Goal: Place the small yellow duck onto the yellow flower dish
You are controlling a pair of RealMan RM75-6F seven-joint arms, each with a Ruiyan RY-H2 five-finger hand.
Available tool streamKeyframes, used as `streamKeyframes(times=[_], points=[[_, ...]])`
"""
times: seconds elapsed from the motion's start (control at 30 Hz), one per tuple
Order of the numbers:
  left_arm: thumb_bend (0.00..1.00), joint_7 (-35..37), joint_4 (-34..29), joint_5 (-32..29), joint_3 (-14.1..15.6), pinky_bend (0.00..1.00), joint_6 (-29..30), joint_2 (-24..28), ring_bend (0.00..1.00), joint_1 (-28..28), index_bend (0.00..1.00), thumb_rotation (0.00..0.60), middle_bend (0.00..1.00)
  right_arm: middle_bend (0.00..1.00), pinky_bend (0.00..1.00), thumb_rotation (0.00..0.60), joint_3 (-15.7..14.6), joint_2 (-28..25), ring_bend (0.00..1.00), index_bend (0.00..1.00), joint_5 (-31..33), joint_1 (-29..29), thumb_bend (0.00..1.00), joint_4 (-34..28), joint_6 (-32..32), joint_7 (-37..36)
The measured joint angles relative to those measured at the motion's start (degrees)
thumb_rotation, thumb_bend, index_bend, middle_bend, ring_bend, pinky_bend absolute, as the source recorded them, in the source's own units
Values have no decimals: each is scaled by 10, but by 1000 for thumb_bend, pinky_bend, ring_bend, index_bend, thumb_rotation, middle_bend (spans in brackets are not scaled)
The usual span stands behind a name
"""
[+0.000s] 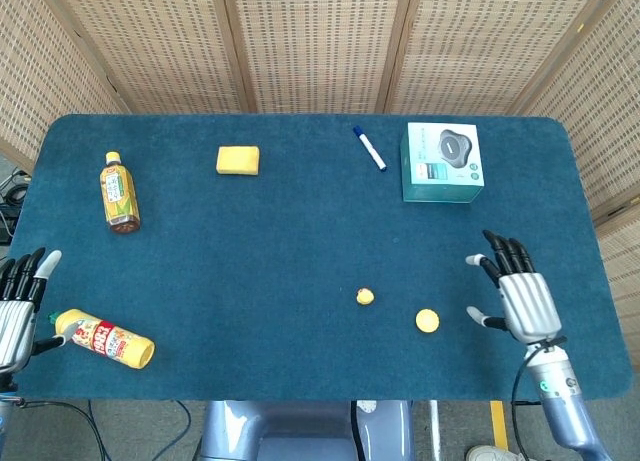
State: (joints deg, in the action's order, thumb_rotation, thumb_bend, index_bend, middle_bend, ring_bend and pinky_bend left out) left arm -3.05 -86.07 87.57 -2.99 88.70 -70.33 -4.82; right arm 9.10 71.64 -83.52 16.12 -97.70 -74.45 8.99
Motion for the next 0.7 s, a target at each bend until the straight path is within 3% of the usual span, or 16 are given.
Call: streamKeyframes(times=[0.3, 0.7], points=[[87, 9, 2, -1, -1, 0, -3, 1, 0, -2, 0, 600, 0, 8, 44, 600, 36, 71, 0, 307, 138, 74, 34, -29, 91, 109], [88, 18, 4, -1, 0, 0, -5, 3, 0, -2, 0, 600, 0, 38, 44, 600, 45, 189, 0, 367, 245, 148, 102, -24, 112, 247]])
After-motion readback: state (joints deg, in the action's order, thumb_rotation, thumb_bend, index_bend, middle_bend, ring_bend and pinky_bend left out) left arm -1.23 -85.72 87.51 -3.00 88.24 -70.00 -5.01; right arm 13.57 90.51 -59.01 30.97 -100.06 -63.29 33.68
